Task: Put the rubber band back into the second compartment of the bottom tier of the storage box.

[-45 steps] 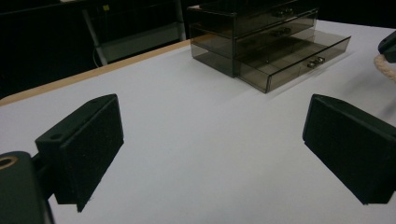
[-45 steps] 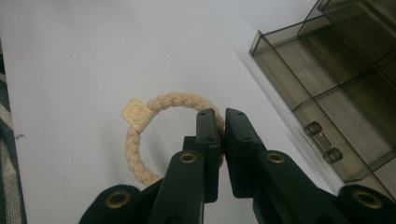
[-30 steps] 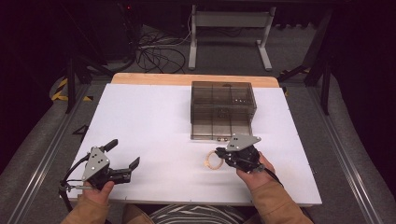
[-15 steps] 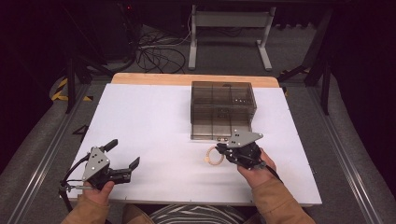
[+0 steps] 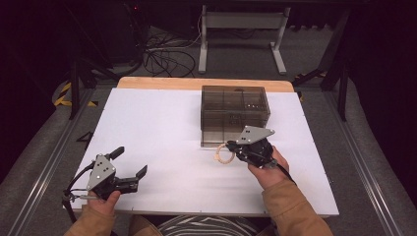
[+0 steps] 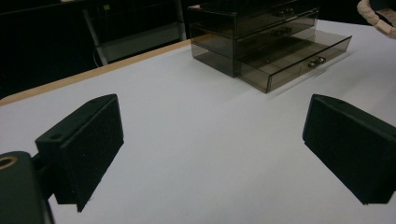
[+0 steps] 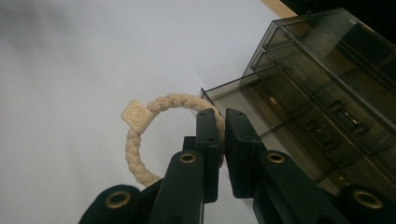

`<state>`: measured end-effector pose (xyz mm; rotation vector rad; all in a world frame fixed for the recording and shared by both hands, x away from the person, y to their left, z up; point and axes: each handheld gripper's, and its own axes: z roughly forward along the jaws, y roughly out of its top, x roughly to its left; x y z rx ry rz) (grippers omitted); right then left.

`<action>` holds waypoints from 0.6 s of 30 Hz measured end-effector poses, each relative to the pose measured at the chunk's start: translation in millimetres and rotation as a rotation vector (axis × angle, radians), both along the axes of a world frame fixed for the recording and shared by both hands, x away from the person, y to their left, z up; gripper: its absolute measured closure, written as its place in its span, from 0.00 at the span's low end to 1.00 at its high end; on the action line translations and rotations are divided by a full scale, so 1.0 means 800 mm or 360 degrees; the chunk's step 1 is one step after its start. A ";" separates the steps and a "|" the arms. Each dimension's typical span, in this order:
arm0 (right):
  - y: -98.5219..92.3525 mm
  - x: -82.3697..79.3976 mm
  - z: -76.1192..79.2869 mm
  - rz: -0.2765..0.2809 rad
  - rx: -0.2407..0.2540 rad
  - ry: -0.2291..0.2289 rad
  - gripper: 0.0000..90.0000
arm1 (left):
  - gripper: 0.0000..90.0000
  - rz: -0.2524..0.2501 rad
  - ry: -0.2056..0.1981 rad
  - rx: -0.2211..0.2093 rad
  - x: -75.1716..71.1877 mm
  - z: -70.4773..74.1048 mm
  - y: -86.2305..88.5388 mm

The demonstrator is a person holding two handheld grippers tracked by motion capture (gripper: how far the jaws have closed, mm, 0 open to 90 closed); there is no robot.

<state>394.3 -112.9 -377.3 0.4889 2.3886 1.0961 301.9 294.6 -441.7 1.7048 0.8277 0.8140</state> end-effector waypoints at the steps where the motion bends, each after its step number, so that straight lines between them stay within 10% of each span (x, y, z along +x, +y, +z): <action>1: 0.000 0.004 0.002 -0.0010 0.0005 0.0001 0.94 | 0.06 0.0000 0.0002 0.0002 0.000 0.000 0.000; 18: -0.005 0.031 0.005 -0.0161 0.0059 -0.0053 0.94 | 0.06 -0.0003 0.0005 -0.0002 0.000 0.000 0.000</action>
